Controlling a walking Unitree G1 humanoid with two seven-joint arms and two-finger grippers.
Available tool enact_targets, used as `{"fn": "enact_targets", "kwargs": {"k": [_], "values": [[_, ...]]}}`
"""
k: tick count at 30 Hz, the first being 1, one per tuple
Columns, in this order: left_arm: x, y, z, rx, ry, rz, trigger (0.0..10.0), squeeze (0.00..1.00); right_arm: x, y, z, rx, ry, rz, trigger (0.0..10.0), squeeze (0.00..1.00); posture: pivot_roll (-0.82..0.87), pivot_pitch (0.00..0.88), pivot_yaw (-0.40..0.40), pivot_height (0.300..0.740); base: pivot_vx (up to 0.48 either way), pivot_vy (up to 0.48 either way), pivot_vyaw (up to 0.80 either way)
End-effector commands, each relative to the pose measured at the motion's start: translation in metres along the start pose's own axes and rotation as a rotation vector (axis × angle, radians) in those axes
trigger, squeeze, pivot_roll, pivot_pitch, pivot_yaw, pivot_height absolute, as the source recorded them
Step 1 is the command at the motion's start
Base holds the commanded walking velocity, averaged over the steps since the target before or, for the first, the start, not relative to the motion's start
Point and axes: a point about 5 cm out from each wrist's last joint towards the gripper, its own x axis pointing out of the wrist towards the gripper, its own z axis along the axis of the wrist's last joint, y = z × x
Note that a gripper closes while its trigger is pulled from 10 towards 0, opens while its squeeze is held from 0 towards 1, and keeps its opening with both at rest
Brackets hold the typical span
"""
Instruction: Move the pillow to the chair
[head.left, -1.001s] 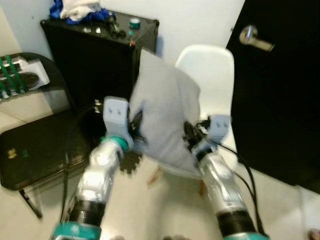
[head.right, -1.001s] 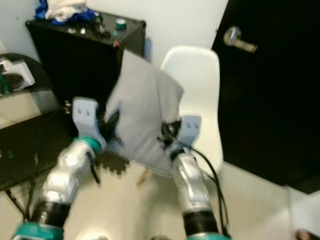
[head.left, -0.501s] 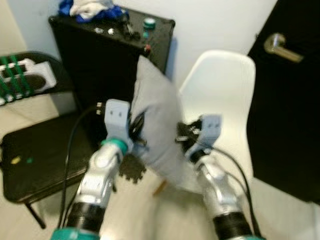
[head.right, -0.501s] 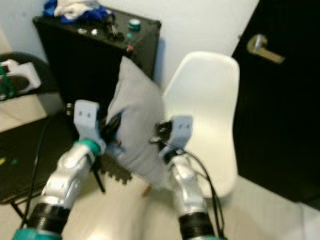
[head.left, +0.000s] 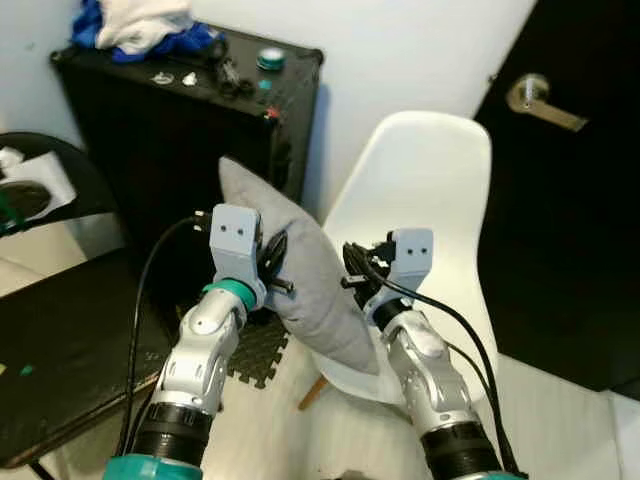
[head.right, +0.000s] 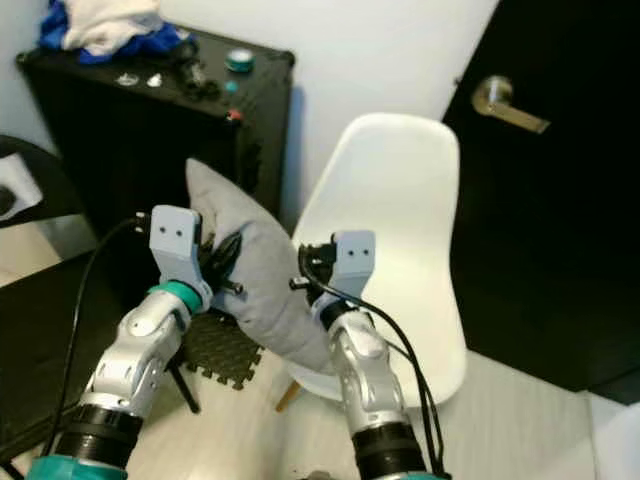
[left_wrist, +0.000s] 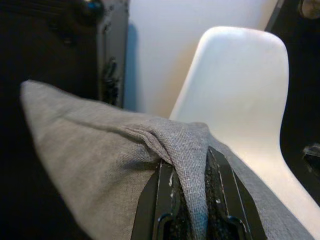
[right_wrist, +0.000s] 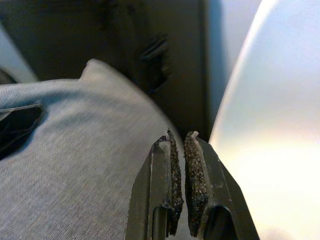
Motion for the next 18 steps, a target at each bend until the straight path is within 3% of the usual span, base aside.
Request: {"fn": "enact_targets", "kwargs": {"k": [1,3,8,18], "values": [[0.003,-0.007,0.015,0.007,-0.076,-0.036,10.0,0.0,-0.004,-0.005,-0.005,-0.006,0.022,-0.019,10.0,0.0,0.05,0.001,0.007,0.74,0.356,0.0,0.0],[0.002,-0.006,0.015,0.011,-0.073,-0.037,10.0,0.0,-0.004,-0.004,-0.005,-0.008,0.022,-0.019,10.0,0.0,0.04,0.0,0.008,0.74,0.341,0.0,0.0],[0.003,-0.002,0.011,0.053,-0.052,-0.028,10.0,0.0,-0.004,-0.005,-0.007,-0.015,0.037,-0.004,10.0,0.0,0.04,0.003,0.005,0.74,0.0,0.0,0.0],[-0.004,0.004,0.004,0.054,-0.035,0.0,10.0,0.0,-0.005,-0.006,-0.008,-0.017,0.044,-0.006,10.0,0.0,0.05,0.021,-0.004,0.74,0.0,0.0,0.0]]}}
